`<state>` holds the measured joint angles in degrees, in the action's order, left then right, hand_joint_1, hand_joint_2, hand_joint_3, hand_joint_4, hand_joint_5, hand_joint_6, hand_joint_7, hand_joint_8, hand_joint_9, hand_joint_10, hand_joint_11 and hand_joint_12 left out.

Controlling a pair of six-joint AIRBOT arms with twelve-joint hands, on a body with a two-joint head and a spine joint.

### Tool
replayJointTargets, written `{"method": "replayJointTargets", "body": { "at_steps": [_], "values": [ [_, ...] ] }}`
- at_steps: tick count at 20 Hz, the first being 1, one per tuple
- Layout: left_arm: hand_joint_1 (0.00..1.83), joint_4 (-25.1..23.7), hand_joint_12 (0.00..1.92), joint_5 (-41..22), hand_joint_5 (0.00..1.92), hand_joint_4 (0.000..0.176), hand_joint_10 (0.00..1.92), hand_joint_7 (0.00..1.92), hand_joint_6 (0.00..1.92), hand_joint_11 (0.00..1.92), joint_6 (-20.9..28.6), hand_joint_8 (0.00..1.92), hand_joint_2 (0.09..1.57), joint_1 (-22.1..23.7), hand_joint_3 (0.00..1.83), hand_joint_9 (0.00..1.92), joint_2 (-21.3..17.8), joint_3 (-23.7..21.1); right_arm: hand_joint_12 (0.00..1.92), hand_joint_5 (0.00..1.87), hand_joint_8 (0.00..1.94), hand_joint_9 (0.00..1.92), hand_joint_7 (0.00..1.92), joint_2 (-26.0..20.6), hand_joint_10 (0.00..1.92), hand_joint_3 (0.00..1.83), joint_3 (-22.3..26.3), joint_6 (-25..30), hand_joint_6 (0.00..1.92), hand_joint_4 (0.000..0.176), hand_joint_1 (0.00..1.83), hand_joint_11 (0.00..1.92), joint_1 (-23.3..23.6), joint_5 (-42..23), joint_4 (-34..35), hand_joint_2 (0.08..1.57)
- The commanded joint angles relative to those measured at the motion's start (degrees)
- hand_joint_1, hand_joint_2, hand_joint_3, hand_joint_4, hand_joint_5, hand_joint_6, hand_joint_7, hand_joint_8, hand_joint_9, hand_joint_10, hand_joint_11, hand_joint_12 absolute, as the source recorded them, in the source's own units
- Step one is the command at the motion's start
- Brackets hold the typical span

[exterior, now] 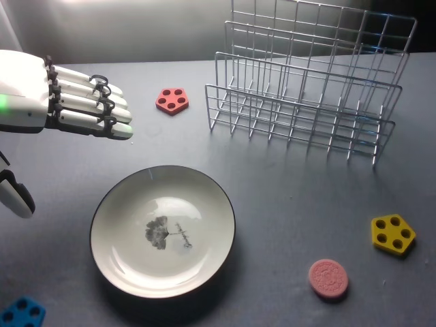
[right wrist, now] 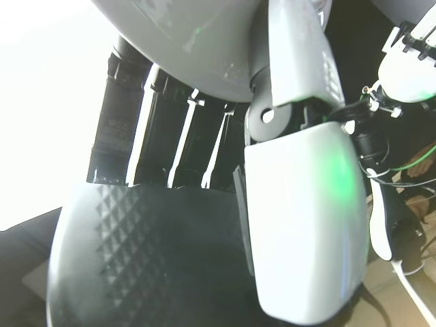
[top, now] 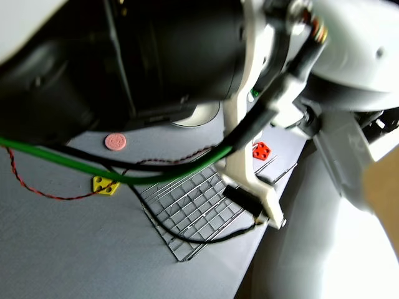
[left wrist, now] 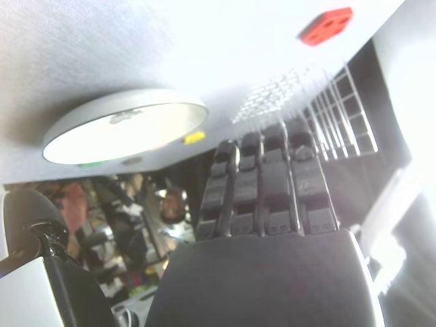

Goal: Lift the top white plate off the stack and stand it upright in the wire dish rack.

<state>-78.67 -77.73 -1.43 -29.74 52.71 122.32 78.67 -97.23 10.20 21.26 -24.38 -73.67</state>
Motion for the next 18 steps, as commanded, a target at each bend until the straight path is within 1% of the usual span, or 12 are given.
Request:
{"method": "replayJointTargets", "body": {
  "at_steps": [1,3,5,6,7,8,9,10,11,13,16,18],
  "values": [
    [0.27,5.0,0.02,-2.5,0.07,0.000,0.01,0.08,0.00,0.15,0.0,0.00,0.80,1.4,0.00,0.10,-0.1,0.3,1.32,1.00,0.30,1.30,1.24,-1.1,0.44,0.00,0.0,0.8,0.82,0.000,1.50,1.01,1.4,-1.8,1.9,1.02],
    [0.28,5.0,0.03,-2.6,0.08,0.000,0.01,0.11,0.00,0.17,0.0,0.01,0.79,1.4,0.00,0.12,-0.1,0.3,1.32,1.00,0.27,1.30,1.26,-1.6,0.44,0.00,0.3,5.4,0.82,0.000,1.50,1.02,2.0,-1.2,-1.1,1.02],
    [0.25,5.0,0.02,-2.6,0.06,0.000,0.00,0.08,0.00,0.14,0.0,0.00,0.79,1.4,0.00,0.10,-0.1,0.4,1.34,1.00,0.34,1.27,1.22,-1.6,0.48,0.00,0.1,9.5,0.84,0.000,1.50,1.00,2.8,-0.2,-4.3,1.02],
    [0.27,4.9,0.02,-2.7,0.07,0.000,0.00,0.09,0.00,0.14,0.0,0.00,0.79,1.4,0.00,0.10,-0.1,0.4,1.34,1.00,0.35,1.26,1.22,-1.5,0.49,0.00,-0.1,13.3,0.83,0.000,1.50,1.00,3.5,0.5,-7.1,1.02],
    [0.27,4.9,0.02,-2.7,0.07,0.000,0.00,0.08,0.00,0.14,0.0,0.00,0.79,1.4,0.00,0.09,-0.1,0.4,1.49,0.85,0.63,1.09,1.04,-1.5,0.78,0.00,-0.3,16.5,1.02,0.000,1.49,0.86,4.2,1.0,-9.5,1.09],
    [0.29,4.9,0.02,-2.7,0.08,0.000,0.01,0.09,0.01,0.14,0.0,0.01,0.79,1.4,0.00,0.10,-0.1,0.5,1.42,0.93,0.46,1.18,1.16,-1.5,0.65,0.00,-0.3,18.9,0.93,0.000,1.50,0.94,4.9,1.4,-11.2,1.05],
    [0.26,4.9,0.01,-2.8,0.06,0.000,0.00,0.08,0.00,0.13,0.0,0.00,0.80,1.4,0.00,0.08,-0.1,0.6,1.51,0.82,0.65,1.07,1.02,-1.5,0.82,0.00,-0.2,20.2,1.06,0.000,1.49,0.84,5.8,1.9,-12.1,1.10],
    [0.26,4.9,0.02,-2.8,0.06,0.000,0.00,0.08,0.00,0.14,0.0,0.00,0.80,1.4,0.00,0.09,-0.1,0.6,1.44,0.91,0.50,1.17,1.13,-1.5,0.67,0.00,-0.1,20.5,0.96,0.000,1.50,0.92,6.2,1.9,-12.2,1.06],
    [0.25,4.9,0.02,-2.9,0.07,0.000,0.01,0.09,0.01,0.16,0.0,0.00,0.80,1.4,0.00,0.10,-0.1,0.7,1.40,0.95,0.41,1.23,1.18,-1.5,0.59,0.00,0.1,21.5,0.89,0.000,1.50,0.96,6.9,2.2,-13.0,1.04],
    [0.24,4.9,0.02,-2.9,0.08,0.000,0.01,0.08,0.01,0.15,0.0,0.01,0.80,1.4,0.00,0.09,-0.1,0.7,1.37,0.97,0.38,1.26,1.20,-1.6,0.53,0.00,0.7,25.8,0.85,0.000,1.50,0.98,7.7,3.1,-16.5,1.03],
    [0.29,4.9,0.02,-3.0,0.07,0.000,0.01,0.08,0.00,0.14,0.0,0.00,0.80,1.4,0.00,0.09,-0.2,0.8,1.38,0.97,0.32,1.27,1.23,-2.5,0.50,0.00,1.9,37.3,0.85,0.000,1.50,0.98,8.6,4.5,-25.5,1.03],
    [0.26,4.9,0.01,-3.1,0.07,0.000,0.00,0.07,0.00,0.13,0.0,0.00,0.80,1.4,0.00,0.09,-0.3,0.8,1.36,0.97,0.31,1.27,1.23,-3.3,0.49,0.00,2.7,44.7,0.87,0.000,1.50,0.98,8.6,4.6,-30.7,1.03]
  ]
}}
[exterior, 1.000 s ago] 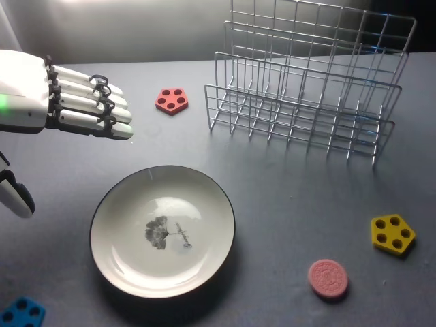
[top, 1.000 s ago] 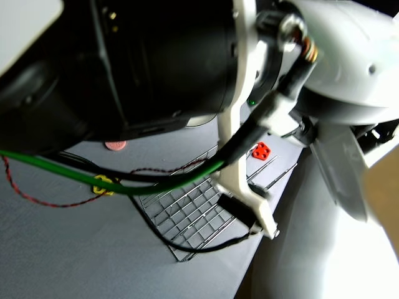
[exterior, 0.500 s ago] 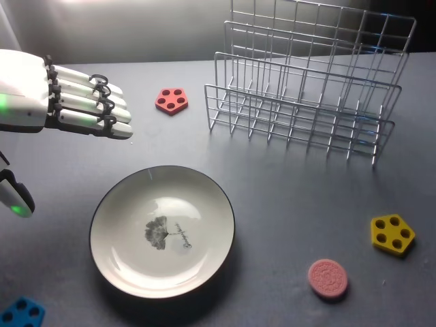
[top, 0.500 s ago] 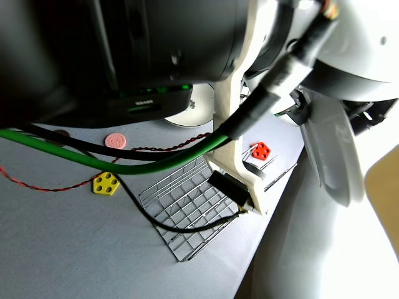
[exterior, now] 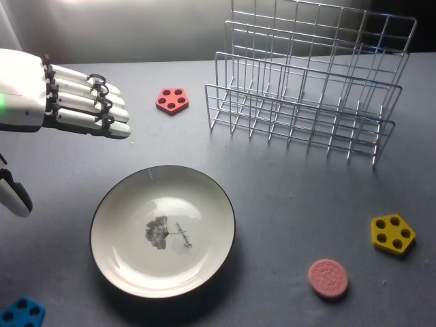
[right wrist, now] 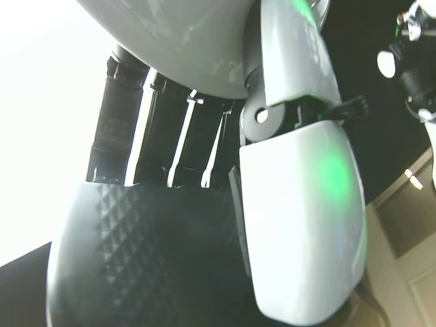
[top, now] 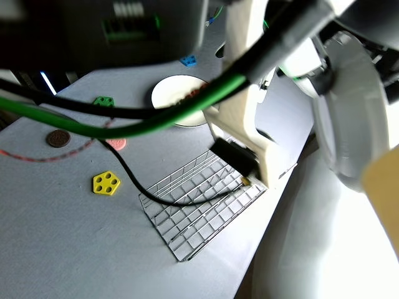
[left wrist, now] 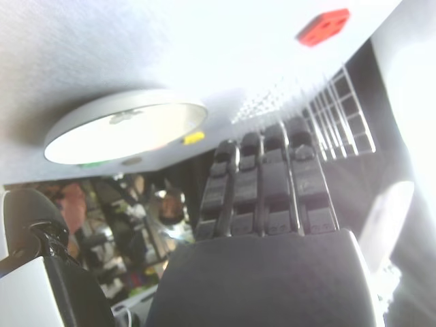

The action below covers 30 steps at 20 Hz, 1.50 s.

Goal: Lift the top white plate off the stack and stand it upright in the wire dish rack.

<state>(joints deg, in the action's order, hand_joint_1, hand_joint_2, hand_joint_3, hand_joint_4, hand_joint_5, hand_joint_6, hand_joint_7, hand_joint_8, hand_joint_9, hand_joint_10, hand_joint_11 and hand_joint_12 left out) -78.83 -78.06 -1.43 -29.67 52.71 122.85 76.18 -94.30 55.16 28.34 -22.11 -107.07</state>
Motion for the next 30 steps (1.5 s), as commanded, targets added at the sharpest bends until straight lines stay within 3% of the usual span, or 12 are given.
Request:
{"method": "replayJointTargets", "body": {
  "at_steps": [1,4,12,14,16,18,20,24,26,27,28,30],
  "values": [
    [0.28,5.1,0.01,-2.8,0.07,0.000,0.00,0.08,0.00,0.13,0.0,0.00,0.80,1.3,0.00,0.09,-0.3,0.4,1.37,0.97,0.33,1.25,1.22,-1.1,0.54,0.00,0.0,2.4,0.87,0.000,1.50,0.98,1.5,2.3,0.9,1.03],
    [0.30,5.0,0.00,-2.8,0.04,0.000,0.00,0.05,0.00,0.10,0.0,0.00,0.81,1.3,0.00,0.06,-0.4,0.4,1.37,0.98,0.36,1.25,1.22,-1.6,0.52,0.00,0.1,8.9,0.86,0.000,1.50,0.98,1.5,2.3,-3.1,1.03],
    [0.26,5.0,0.01,-2.8,0.04,0.000,0.00,0.06,0.00,0.11,0.0,0.00,0.82,1.4,0.01,0.07,-0.3,0.4,1.37,1.00,0.36,1.23,1.21,-1.8,0.55,0.00,-0.4,16.3,0.85,0.000,1.50,0.97,1.7,2.4,-6.8,1.03],
    [0.28,5.0,0.01,-2.7,0.05,0.000,0.00,0.07,0.00,0.13,0.0,0.00,0.82,1.4,0.00,0.09,-0.3,0.4,1.55,0.79,0.77,1.02,0.96,-1.8,0.88,0.00,-0.8,19.0,1.12,0.000,1.49,0.80,1.8,1.6,-8.0,1.12],
    [0.26,5.0,0.01,-2.7,0.05,0.000,0.00,0.06,0.00,0.13,0.0,0.00,0.82,1.4,0.00,0.08,-0.3,0.4,1.38,0.95,0.44,1.23,1.17,-1.9,0.57,0.00,-0.9,21.4,0.91,0.000,1.50,0.97,1.8,0.5,-9.4,1.04],
    [0.26,5.0,0.01,-2.6,0.06,0.000,0.00,0.07,0.00,0.14,0.0,0.01,0.81,1.4,0.00,0.09,-0.3,0.4,1.35,0.96,0.27,1.27,1.25,-2.0,0.50,0.00,-1.0,25.1,0.89,0.000,1.50,0.99,1.8,0.0,-11.5,1.03],
    [0.26,4.9,0.01,-2.6,0.06,0.000,0.00,0.07,0.00,0.13,0.0,0.00,0.81,1.5,0.00,0.09,-0.3,0.4,1.32,0.99,0.27,1.26,1.25,-1.9,0.49,0.00,-1.2,27.1,0.88,0.000,1.50,1.01,2.0,-0.1,-12.7,1.02],
    [0.30,4.9,0.02,-2.6,0.08,0.000,0.01,0.09,0.00,0.14,-0.1,0.01,0.81,1.5,0.00,0.11,-0.3,0.4,1.38,0.98,0.39,1.21,1.19,-1.8,0.59,0.00,-1.6,31.3,0.88,0.000,1.50,0.97,3.4,-0.3,-15.1,1.04],
    [0.28,4.8,0.00,-2.7,0.02,0.000,0.00,0.03,0.00,0.08,-0.1,0.00,0.84,1.5,0.01,0.05,-0.3,0.4,1.56,0.80,0.78,1.01,0.95,-1.8,0.93,0.00,-1.6,34.4,1.09,0.000,1.49,0.80,4.3,-1.0,-17.2,1.12],
    [0.28,4.8,0.01,-2.7,0.02,0.000,0.01,0.04,0.00,0.10,-0.1,0.01,0.83,1.5,0.01,0.05,-0.3,0.4,0.96,0.91,0.71,1.12,1.05,-1.8,0.89,0.00,-1.6,35.7,1.02,0.000,1.41,0.98,4.7,-1.2,-18.1,1.07],
    [0.28,4.8,0.02,-2.7,0.04,0.000,0.01,0.06,0.01,0.13,-0.1,0.01,0.83,1.5,0.00,0.07,-0.3,0.4,0.69,0.96,0.65,1.18,1.12,-1.8,0.79,0.00,-1.6,38.3,0.95,0.000,1.40,1.10,5.2,-1.9,-19.4,1.05],
    [0.26,4.8,0.03,-2.7,0.03,0.000,0.01,0.04,0.01,0.13,-0.1,0.00,0.84,1.5,0.01,0.07,-0.3,0.4,0.40,0.96,0.59,1.20,1.15,-1.9,0.76,0.00,-1.5,42.7,0.96,0.000,1.40,1.23,6.0,-3.3,-21.8,1.05]
  ]
}}
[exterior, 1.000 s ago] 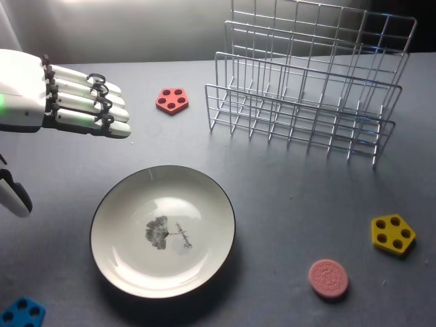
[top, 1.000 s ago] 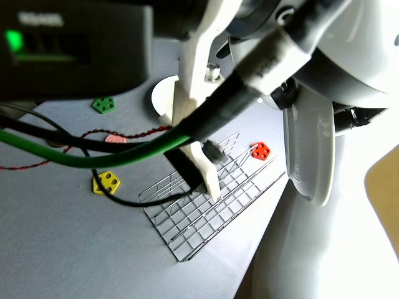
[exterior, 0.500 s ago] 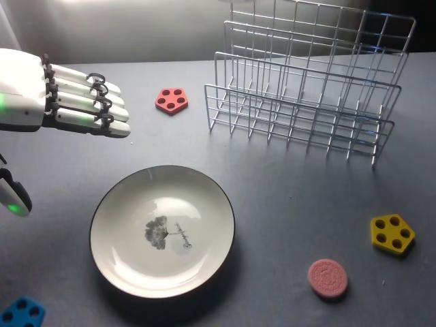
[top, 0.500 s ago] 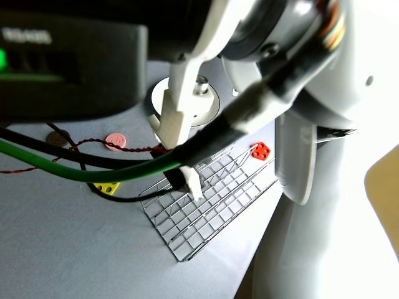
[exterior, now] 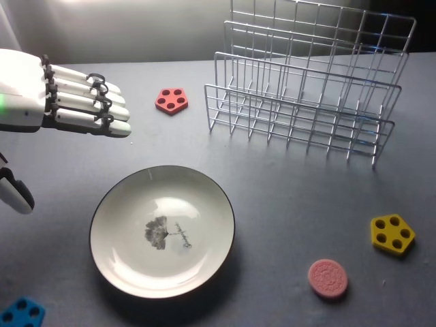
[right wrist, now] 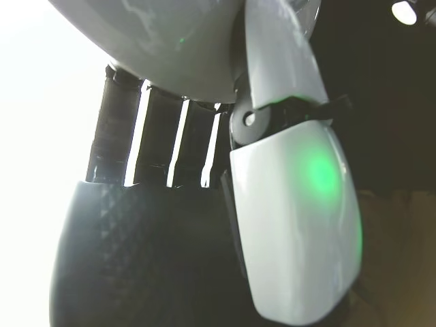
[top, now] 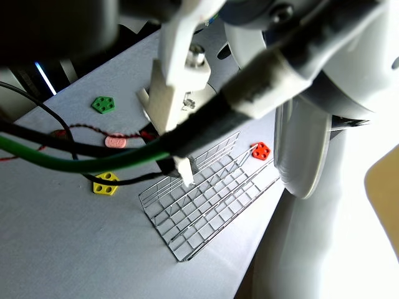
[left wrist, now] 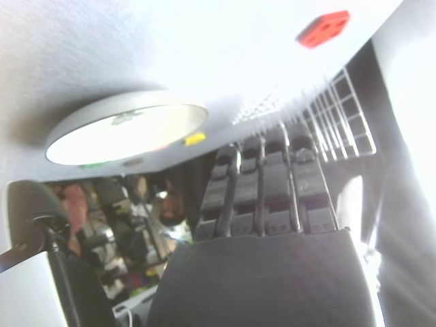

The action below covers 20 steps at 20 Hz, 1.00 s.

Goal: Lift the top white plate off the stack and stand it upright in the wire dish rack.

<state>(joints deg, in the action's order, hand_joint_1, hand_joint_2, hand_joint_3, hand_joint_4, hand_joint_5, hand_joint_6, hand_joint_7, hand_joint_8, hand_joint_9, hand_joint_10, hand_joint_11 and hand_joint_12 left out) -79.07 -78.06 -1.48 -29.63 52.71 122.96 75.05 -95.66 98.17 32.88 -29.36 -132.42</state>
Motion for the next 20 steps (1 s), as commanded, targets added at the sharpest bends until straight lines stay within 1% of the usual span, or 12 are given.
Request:
{"method": "replayJointTargets", "body": {
  "at_steps": [1,2,4,7,8,9,10,12,13,15,17,20],
  "values": [
    [0.30,5.1,0.04,-2.7,0.06,0.000,0.01,0.07,0.01,0.16,-0.1,0.01,0.84,1.4,0.01,0.09,-0.3,0.3,0.35,0.96,0.54,1.21,1.18,-1.0,0.74,0.00,0.2,2.1,0.96,0.000,1.40,1.26,1.8,3.7,2.3,1.04],
    [0.28,5.1,0.03,-2.7,0.05,0.000,0.01,0.07,0.01,0.15,-0.1,0.01,0.85,1.4,0.01,0.09,-0.3,0.3,1.10,0.97,0.33,1.26,1.25,-1.3,0.51,0.00,0.7,3.3,0.88,0.000,1.48,1.08,2.0,3.6,1.6,1.02],
    [0.31,5.1,0.04,-3.0,0.04,0.000,0.01,0.07,0.00,0.16,-0.2,0.01,0.86,1.4,0.01,0.09,-0.3,0.3,1.31,1.01,0.25,1.27,1.27,-2.1,0.48,0.00,2.2,5.6,0.84,0.000,1.50,1.01,2.4,3.6,0.1,1.02],
    [0.32,5.1,0.02,-3.2,0.05,0.000,0.00,0.06,0.01,0.11,-0.6,0.00,0.85,1.5,0.00,0.05,-0.4,0.4,1.30,1.04,0.32,1.26,1.23,-2.9,0.50,0.00,3.6,9.5,0.77,0.000,1.50,1.03,2.8,3.9,-2.8,1.02],
    [0.33,5.1,0.01,-3.2,0.02,0.000,0.00,0.03,0.00,0.09,-0.7,0.00,0.86,1.5,0.00,0.03,-0.4,0.4,0.82,1.03,0.37,1.25,1.24,-3.2,0.63,0.00,4.0,11.0,0.87,0.000,1.42,1.10,2.8,4.0,-3.8,1.02],
    [0.33,5.1,0.01,-3.2,0.01,0.000,0.00,0.03,0.00,0.08,-0.7,0.00,0.85,1.5,0.00,0.02,-0.4,0.5,1.20,1.02,0.32,1.27,1.24,-3.6,0.50,0.00,4.3,11.9,0.83,0.000,1.49,1.04,2.8,4.0,-4.1,1.02],
    [0.33,5.2,0.01,-3.2,0.01,0.000,0.00,0.03,0.00,0.08,-0.6,0.00,0.85,1.6,0.00,0.03,-0.4,0.5,1.29,1.00,0.34,1.26,1.23,-3.7,0.50,0.00,4.7,12.1,0.84,0.000,1.50,1.02,2.8,4.0,-4.3,1.02],
    [0.35,5.4,0.00,-3.2,0.01,0.000,0.00,0.03,0.00,0.08,-0.6,0.00,0.84,1.6,0.00,0.04,-0.4,0.5,1.34,0.94,0.50,1.22,1.16,-4.2,0.55,0.00,5.3,13.2,0.90,0.000,1.50,1.00,2.8,3.9,-5.1,1.04],
    [0.35,5.5,0.01,-3.2,0.02,0.000,0.01,0.05,0.01,0.10,-0.6,0.01,0.82,1.6,0.00,0.06,-0.4,0.5,1.31,0.99,0.37,1.28,1.21,-4.6,0.47,0.00,5.7,14.4,0.84,0.000,1.50,1.02,2.5,3.9,-5.5,1.02],
    [0.34,5.7,0.02,-3.2,0.03,0.000,0.01,0.06,0.01,0.12,-0.6,0.01,0.81,1.6,0.00,0.06,-0.4,0.5,1.29,0.99,0.34,1.31,1.22,-5.3,0.42,0.00,6.3,15.7,0.83,0.000,1.50,1.04,1.8,4.0,-5.7,1.02],
    [0.37,5.8,0.02,-3.1,0.02,0.000,0.01,0.06,0.00,0.11,-0.6,0.01,0.80,1.6,0.00,0.07,-0.4,0.6,1.30,1.01,0.21,1.30,1.28,-5.8,0.44,0.00,6.8,16.3,0.82,0.000,1.50,1.03,1.2,4.0,-6.1,1.01],
    [0.35,5.8,0.02,-3.1,0.00,0.000,0.00,0.04,0.00,0.10,-0.5,0.00,0.81,1.6,0.00,0.06,-0.4,0.6,1.30,1.04,0.22,1.31,1.27,-6.5,0.42,0.00,6.9,18.5,0.77,0.000,1.50,1.02,0.3,4.0,-7.0,1.01]
  ]
}}
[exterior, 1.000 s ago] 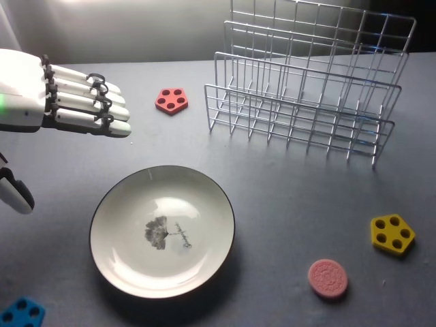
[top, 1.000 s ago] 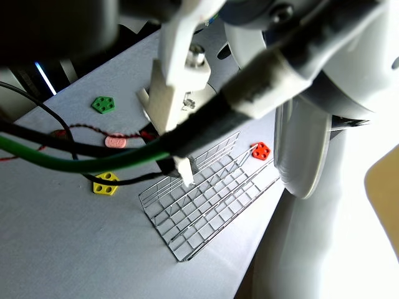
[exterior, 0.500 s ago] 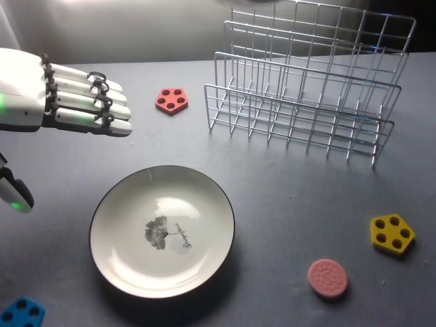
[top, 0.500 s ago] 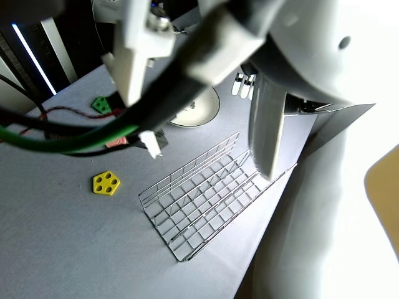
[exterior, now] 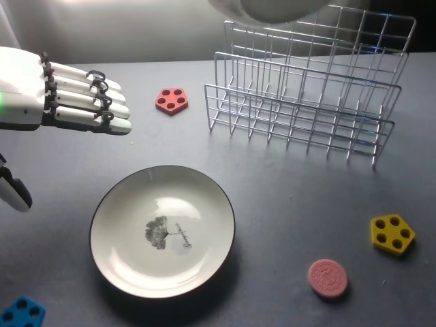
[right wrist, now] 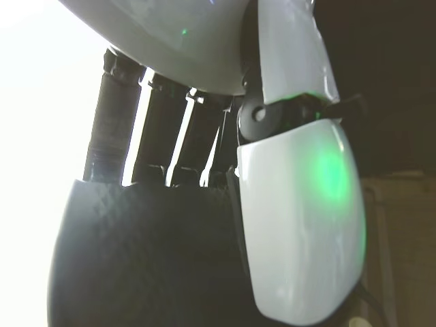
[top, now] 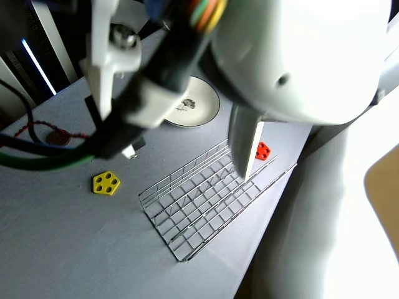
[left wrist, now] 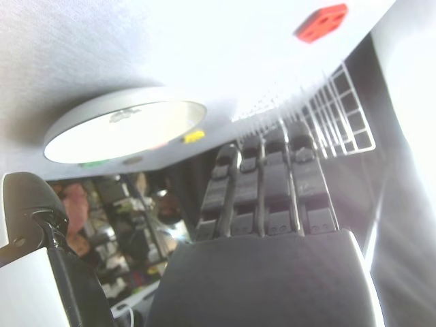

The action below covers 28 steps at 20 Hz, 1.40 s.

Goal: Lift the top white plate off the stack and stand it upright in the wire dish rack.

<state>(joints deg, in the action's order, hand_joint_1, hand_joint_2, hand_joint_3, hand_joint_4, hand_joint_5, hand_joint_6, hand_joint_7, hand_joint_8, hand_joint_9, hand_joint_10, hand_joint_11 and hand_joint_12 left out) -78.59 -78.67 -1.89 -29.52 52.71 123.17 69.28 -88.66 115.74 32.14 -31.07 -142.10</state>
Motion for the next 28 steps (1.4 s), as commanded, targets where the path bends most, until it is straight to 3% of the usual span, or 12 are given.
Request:
{"method": "replayJointTargets", "body": {
  "at_steps": [1,4,13,15,16,17,19,21,22,23,24,28],
  "values": [
    [0.35,5.3,0.02,-2.5,0.01,0.000,0.01,0.05,0.00,0.11,-0.1,0.01,0.80,1.5,0.00,0.07,-0.4,0.4,1.45,0.88,0.63,1.10,1.03,-1.0,0.75,0.00,-0.1,1.5,1.00,0.000,1.49,0.88,0.7,5.7,2.6,1.09],
    [0.36,5.4,0.01,-2.4,0.00,0.000,0.00,0.01,0.00,0.09,0.0,0.00,0.81,1.5,0.00,0.03,-0.4,0.4,1.35,0.96,0.49,1.23,1.15,-1.6,0.57,0.00,-0.1,1.9,0.88,0.000,1.50,0.99,-0.1,5.7,2.2,1.03],
    [0.35,5.4,0.04,-2.3,0.03,0.000,0.01,0.06,0.01,0.14,0.0,0.01,0.80,1.7,0.00,0.07,-0.3,0.5,1.30,1.08,0.25,1.27,1.26,-2.6,0.49,0.00,0.7,3.6,0.74,0.000,1.50,1.03,-1.5,5.8,0.1,1.01],
    [0.38,5.4,0.03,-2.3,0.04,0.000,0.01,0.06,0.01,0.12,0.0,0.01,0.80,1.7,0.00,0.07,-0.3,0.5,1.29,1.09,0.08,1.29,1.34,-2.8,0.46,0.00,1.0,4.3,0.72,0.000,1.50,1.03,-1.8,5.8,-0.7,1.00],
    [0.39,5.4,0.03,-2.3,0.03,0.000,0.00,0.05,0.00,0.11,0.0,0.00,0.80,1.7,0.00,0.06,-0.3,0.6,1.43,0.94,0.43,1.14,1.14,-2.9,0.70,0.00,1.2,4.5,0.90,0.000,1.50,0.89,-1.9,5.8,-0.8,1.06],
    [0.39,5.4,0.03,-2.3,0.03,0.000,0.00,0.05,0.00,0.11,0.0,0.00,0.80,1.7,0.00,0.06,-0.3,0.7,1.43,0.94,0.43,1.14,1.14,-3.2,0.70,0.00,1.4,4.8,0.90,0.000,1.50,0.89,-2.1,5.9,-1.0,1.06],
    [0.36,5.4,0.03,-2.5,0.02,0.000,0.00,0.04,0.00,0.11,0.0,0.00,0.80,1.7,0.00,0.06,-0.3,0.9,1.55,0.81,0.74,1.01,0.97,-3.6,0.91,0.00,1.8,5.0,1.08,0.000,1.49,0.80,-2.3,6.0,-1.5,1.11],
    [0.35,5.4,0.03,-2.8,0.02,0.000,0.00,0.04,0.00,0.12,0.0,0.00,0.81,1.7,0.00,0.06,-0.3,1.2,1.56,0.78,0.78,1.00,0.95,-4.0,0.93,0.00,2.0,5.0,1.12,0.000,1.49,0.80,-2.7,6.3,-1.6,1.12],
    [0.38,5.4,0.03,-2.8,0.03,0.000,0.00,0.05,0.00,0.11,0.0,0.01,0.80,1.7,0.00,0.07,-0.3,1.4,1.44,0.90,0.55,1.16,1.10,-4.0,0.70,0.00,2.0,5.0,0.96,0.000,1.50,0.93,-3.0,6.8,-1.6,1.06],
    [0.38,5.4,0.03,-3.1,0.03,0.000,0.00,0.05,0.00,0.11,0.0,0.01,0.80,1.7,0.00,0.07,-0.3,1.6,1.44,0.90,0.55,1.16,1.10,-4.0,0.70,0.00,2.0,5.0,0.96,0.000,1.50,0.93,-3.1,7.2,-1.6,1.06],
    [0.39,5.4,0.03,-3.1,0.03,0.000,0.00,0.05,0.00,0.10,0.0,0.00,0.80,1.7,0.00,0.07,-0.3,1.7,1.33,0.99,0.33,1.27,1.22,-4.0,0.50,0.00,2.0,5.0,0.83,0.000,1.50,1.02,-3.1,7.4,-1.5,1.02],
    [0.36,5.4,0.03,-3.7,0.02,0.000,0.01,0.05,0.01,0.11,0.0,0.01,0.80,1.7,0.00,0.07,-0.3,2.1,1.31,0.97,0.35,1.32,1.22,-4.0,0.42,0.00,0.9,6.7,0.83,0.000,1.50,1.03,-3.1,8.8,-1.5,1.02]
  ]
}}
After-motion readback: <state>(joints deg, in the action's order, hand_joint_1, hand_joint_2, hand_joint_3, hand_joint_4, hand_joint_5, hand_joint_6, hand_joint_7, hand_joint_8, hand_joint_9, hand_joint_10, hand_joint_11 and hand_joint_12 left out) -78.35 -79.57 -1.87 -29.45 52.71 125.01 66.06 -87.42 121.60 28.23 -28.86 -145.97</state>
